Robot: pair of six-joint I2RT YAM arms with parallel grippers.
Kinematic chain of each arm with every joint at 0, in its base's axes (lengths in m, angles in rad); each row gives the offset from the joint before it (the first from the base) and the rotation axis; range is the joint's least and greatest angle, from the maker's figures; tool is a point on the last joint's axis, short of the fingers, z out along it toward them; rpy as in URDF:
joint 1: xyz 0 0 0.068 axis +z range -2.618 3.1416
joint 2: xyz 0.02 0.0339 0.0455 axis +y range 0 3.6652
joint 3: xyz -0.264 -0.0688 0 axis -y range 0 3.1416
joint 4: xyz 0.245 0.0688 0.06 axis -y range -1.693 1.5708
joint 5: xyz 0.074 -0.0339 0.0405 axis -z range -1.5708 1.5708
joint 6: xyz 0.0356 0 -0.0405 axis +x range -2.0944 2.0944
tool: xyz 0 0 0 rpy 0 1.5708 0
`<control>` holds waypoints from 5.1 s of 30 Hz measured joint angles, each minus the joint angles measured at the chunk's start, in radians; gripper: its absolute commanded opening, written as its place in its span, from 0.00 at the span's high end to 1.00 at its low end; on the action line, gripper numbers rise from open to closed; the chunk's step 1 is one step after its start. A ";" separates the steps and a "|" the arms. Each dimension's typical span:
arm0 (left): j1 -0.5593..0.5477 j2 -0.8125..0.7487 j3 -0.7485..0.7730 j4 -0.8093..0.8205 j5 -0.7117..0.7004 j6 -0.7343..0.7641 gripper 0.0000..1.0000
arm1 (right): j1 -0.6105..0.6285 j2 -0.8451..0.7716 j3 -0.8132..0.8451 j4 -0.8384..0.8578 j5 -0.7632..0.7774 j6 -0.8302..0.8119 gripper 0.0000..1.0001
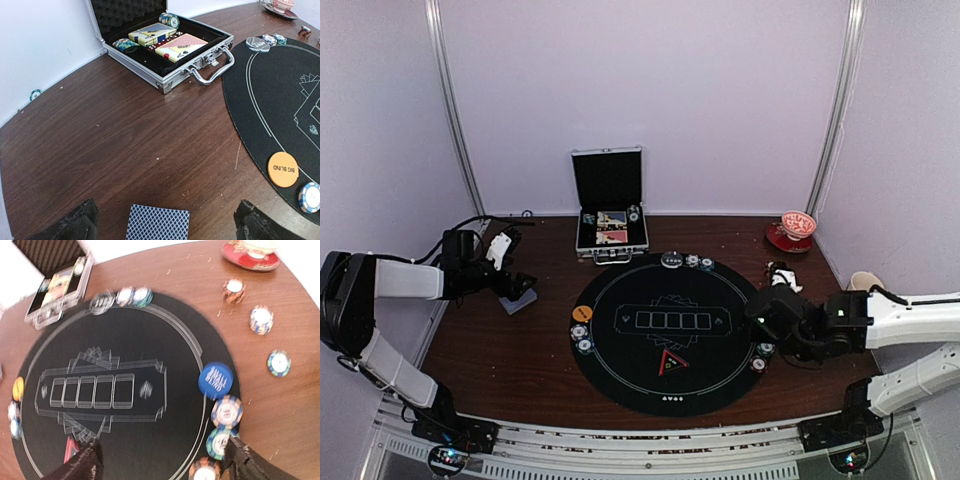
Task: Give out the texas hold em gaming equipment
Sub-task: Pick up the pile of poker chips from the pile of poker chips, then place the poker chips pile in the big blind area.
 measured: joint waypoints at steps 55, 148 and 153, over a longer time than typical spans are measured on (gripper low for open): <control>0.000 0.000 0.000 0.000 -0.003 0.000 0.02 | -0.907 0.887 0.633 0.185 -0.433 -0.544 0.39; 0.000 0.001 0.000 0.000 -0.004 0.000 0.02 | 0.146 1.074 0.911 0.229 -0.531 -0.648 0.65; 0.000 0.001 0.000 0.000 -0.004 0.000 0.02 | 0.155 1.089 0.916 0.218 -0.530 -0.645 0.64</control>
